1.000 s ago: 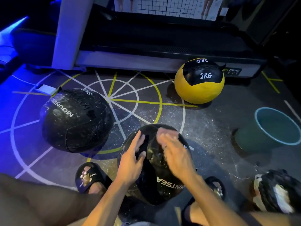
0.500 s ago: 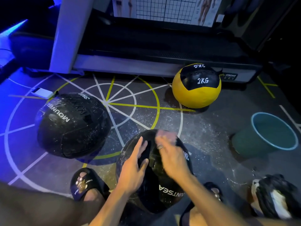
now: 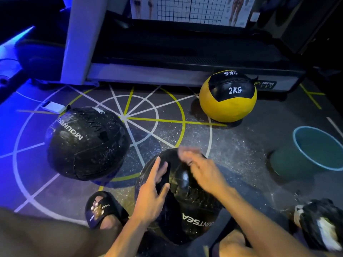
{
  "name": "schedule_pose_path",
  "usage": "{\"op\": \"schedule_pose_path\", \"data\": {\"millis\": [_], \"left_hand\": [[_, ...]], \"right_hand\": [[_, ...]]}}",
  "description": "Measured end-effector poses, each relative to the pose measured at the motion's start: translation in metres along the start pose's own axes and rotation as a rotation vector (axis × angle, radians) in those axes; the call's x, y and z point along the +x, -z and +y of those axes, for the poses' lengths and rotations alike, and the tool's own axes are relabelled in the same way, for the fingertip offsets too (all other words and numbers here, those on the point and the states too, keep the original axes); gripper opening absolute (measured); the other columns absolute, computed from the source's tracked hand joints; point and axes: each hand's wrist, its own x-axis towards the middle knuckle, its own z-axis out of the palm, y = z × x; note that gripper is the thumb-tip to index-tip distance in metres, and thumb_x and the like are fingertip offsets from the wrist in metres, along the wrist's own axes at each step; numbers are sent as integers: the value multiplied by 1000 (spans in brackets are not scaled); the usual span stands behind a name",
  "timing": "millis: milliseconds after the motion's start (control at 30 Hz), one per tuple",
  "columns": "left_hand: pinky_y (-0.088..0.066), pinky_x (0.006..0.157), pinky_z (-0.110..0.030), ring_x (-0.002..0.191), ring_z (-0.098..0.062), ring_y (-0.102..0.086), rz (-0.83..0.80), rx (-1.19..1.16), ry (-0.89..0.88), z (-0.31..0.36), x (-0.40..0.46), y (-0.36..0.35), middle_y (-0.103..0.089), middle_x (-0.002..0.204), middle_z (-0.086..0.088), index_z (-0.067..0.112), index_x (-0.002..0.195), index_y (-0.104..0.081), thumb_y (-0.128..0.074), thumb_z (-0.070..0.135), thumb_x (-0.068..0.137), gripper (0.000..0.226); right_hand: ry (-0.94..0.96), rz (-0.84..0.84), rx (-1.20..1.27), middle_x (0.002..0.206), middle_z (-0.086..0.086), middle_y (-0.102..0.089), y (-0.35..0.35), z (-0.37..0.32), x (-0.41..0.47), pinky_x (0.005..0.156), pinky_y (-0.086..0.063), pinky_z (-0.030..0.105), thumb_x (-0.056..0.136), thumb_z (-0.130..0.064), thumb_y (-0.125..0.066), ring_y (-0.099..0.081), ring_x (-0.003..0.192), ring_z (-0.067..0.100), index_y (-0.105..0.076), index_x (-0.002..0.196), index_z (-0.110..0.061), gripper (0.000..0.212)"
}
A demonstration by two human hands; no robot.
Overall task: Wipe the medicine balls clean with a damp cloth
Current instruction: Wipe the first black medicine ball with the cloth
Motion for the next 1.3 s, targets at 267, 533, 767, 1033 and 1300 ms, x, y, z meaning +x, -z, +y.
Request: {"op": "schedule_pose_path", "data": {"millis": [267,533,767,1033,1300], "left_hand": [[-29,114,-11,140,11,-41,-6,-34,-22,2,4,-4,-40,154,33,37,162,-15,-64,16,101,80],[-37,109,-17,131,1,-51,239,314,-172,4,-28,-12,-51,145,25,32,134,-66,-70,25,96,38],[-37,113,-27,133,-7,-54,84,660,-179,-7,-51,-35,-47,156,13,29,145,-58,-52,43,91,56],[-30,112,-33,133,-1,-54,86,654,-172,-4,-45,-33,-55,148,19,35,140,-60,-65,27,84,58],[-28,118,-36,136,-1,-51,-4,668,-199,3,-35,-46,-60,143,18,34,133,-64,-67,24,74,61]], "right_hand": [[266,-213,-92,163,-12,-26,-21,-26,-27,128,-18,35,105,-28,-28,-21,153,5,-36,157,-28,52],[-88,-123,20,164,-13,-29,7,23,22,126,-25,40,111,-27,-38,-28,153,14,-40,156,-35,45],[-102,-148,-164,135,10,-64,20,-8,54,96,-47,36,108,-22,-40,-61,112,23,-65,121,-25,29],[440,-373,-429,157,-6,-43,18,-32,-3,116,-40,42,104,-22,-27,-44,141,17,-45,151,-25,50],[468,-372,-475,141,4,-55,-8,-46,-9,102,-52,45,105,-21,-32,-55,126,22,-44,147,-19,44]]}}
